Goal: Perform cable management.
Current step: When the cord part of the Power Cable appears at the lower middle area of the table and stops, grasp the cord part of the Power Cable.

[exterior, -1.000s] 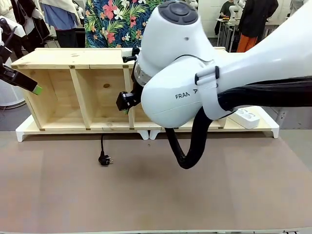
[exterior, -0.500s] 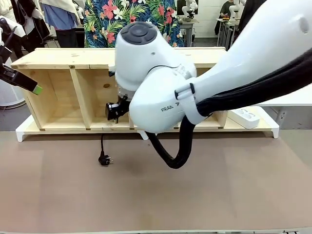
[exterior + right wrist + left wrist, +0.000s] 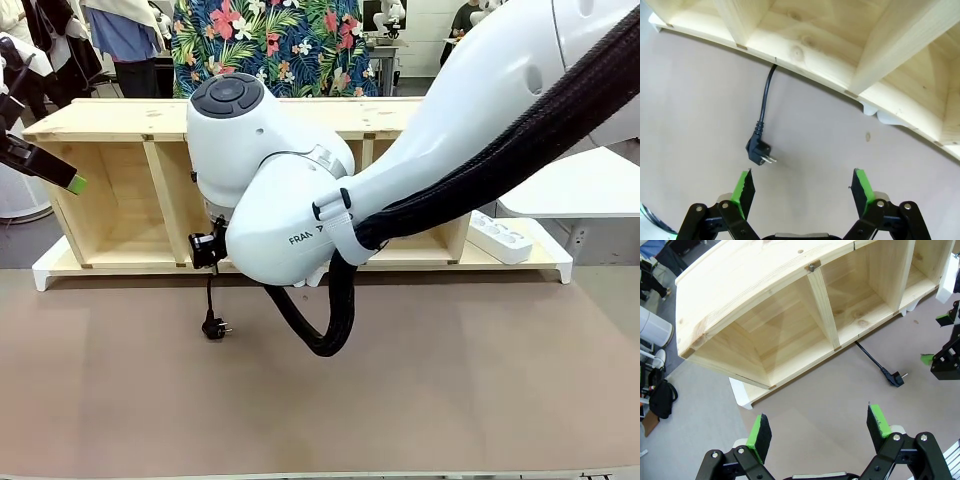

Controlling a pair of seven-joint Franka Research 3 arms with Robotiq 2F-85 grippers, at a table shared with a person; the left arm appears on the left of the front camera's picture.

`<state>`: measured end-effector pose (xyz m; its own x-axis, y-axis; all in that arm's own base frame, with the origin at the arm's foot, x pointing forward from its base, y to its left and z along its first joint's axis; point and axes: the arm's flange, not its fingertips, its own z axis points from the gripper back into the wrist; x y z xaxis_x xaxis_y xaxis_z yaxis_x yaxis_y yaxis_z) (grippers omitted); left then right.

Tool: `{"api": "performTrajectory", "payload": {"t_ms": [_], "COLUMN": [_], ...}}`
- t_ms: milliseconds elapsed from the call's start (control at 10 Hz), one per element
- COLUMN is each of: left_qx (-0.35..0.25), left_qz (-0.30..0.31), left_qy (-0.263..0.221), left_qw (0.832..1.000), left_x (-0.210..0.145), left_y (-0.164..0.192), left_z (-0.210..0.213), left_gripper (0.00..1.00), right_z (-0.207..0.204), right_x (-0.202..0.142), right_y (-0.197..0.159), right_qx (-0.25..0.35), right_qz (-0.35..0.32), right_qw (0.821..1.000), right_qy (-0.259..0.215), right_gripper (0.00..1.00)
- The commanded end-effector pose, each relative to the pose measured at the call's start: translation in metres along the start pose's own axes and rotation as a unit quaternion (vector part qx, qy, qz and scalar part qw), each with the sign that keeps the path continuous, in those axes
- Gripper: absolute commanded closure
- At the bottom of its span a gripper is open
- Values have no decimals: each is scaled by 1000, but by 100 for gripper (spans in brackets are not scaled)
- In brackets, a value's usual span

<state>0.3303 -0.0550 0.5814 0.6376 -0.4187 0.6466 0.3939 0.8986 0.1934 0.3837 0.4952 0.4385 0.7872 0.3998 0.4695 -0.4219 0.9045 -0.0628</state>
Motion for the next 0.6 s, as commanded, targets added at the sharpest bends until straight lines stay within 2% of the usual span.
{"api": "performTrajectory", "payload": {"t_ms": [0,100,200,500], "left_qx": [1,1,1,1], "left_qz": [1,1,1,1], "left_qy": [-3,-3,-3,-3], "left_qw": [1000,1000,1000,1000], "left_x": [0,0,0,0], "left_y": [0,0,0,0], "left_z": [1,1,1,1], "left_gripper": [0,0,0,0], "right_z": [-3,2,1,1], "right_x": [4,1,1,1], "right_y": [11,11,3,3], "right_qx": [-13,-6,1,1], "right_qz": [-6,-1,1,1], "right_qw": [1000,1000,1000,1000], "right_qy": [-10,-20,-1,-1], "right_gripper": [0,0,0,0]}}
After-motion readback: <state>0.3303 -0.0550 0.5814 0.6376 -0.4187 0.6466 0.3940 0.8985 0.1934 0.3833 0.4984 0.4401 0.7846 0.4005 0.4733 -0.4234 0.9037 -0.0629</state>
